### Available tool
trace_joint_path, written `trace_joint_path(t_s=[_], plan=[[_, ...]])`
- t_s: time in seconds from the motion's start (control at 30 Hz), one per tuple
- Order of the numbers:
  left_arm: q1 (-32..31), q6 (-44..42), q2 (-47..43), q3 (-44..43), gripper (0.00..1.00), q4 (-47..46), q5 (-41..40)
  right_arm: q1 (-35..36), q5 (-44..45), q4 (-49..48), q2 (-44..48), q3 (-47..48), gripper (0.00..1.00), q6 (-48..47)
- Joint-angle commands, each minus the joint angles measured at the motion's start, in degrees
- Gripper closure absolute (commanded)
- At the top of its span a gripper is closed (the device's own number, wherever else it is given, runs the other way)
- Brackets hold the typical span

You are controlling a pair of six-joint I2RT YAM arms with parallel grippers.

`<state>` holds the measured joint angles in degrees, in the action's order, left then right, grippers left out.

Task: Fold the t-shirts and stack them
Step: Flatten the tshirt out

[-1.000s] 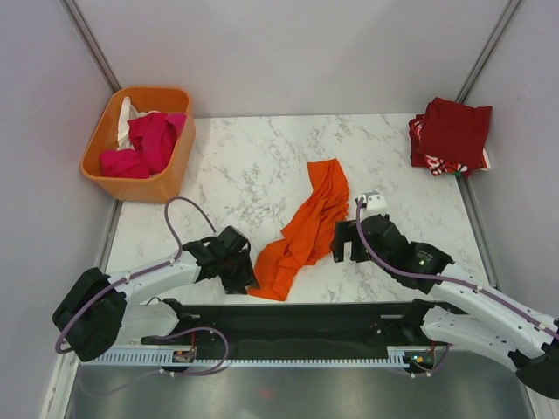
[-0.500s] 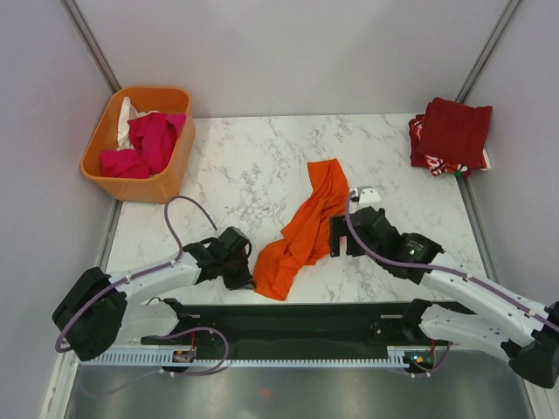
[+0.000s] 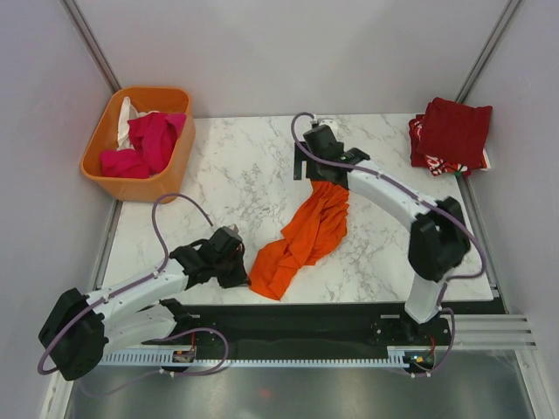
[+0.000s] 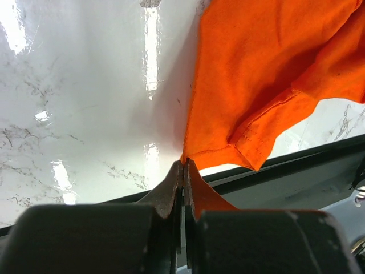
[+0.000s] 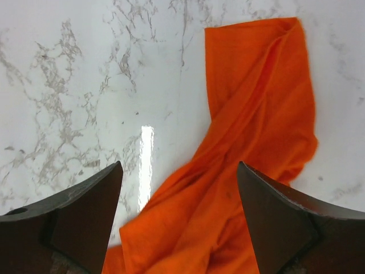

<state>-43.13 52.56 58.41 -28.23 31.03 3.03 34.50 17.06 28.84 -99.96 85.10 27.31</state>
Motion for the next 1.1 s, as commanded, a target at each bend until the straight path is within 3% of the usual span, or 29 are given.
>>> trace_joint_path(t_s=[0.0, 0.13, 0.4, 0.5, 0.8, 0.83, 1.07], plan=[[-0.02, -3.16, -1.72, 0.01, 0.98, 0.53, -1.71, -0.40, -7.45, 4.55, -10.84, 8.75, 0.11, -1.91], [-0.02, -3.42, -2.43, 1.42, 0.98, 0.44, -2.23, 2.14, -12.49, 4.56, -18.93, 10.96, 0.15, -2.17], [-0.02, -4.48, -2.07, 2.04, 0.98, -0.70, -2.06, 1.63, -4.50, 4.91, -22.99, 10.70, 0.21, -3.14], [-0.02, -4.57, -2.34, 2.30, 0.98, -0.79, -2.15, 0.48, -3.79, 4.91, -24.39, 11.23, 0.29, -3.66], [-0.02, -4.39, -2.08, 2.74, 0.98, -0.88, -2.76, -0.22, -4.22, 4.82, -25.45, 7.63, 0.84, -4.02], [-0.02, -4.39, -1.81, 2.65, 0.98, -0.88, -2.68, -0.31, -4.58, 4.39, -25.63, 7.28, 1.00, -4.02], [-0.02, -4.57, -1.81, 2.13, 0.98, -0.71, -2.15, -0.31, -6.69, 2.98, -25.37, 10.60, 1.00, -4.98]])
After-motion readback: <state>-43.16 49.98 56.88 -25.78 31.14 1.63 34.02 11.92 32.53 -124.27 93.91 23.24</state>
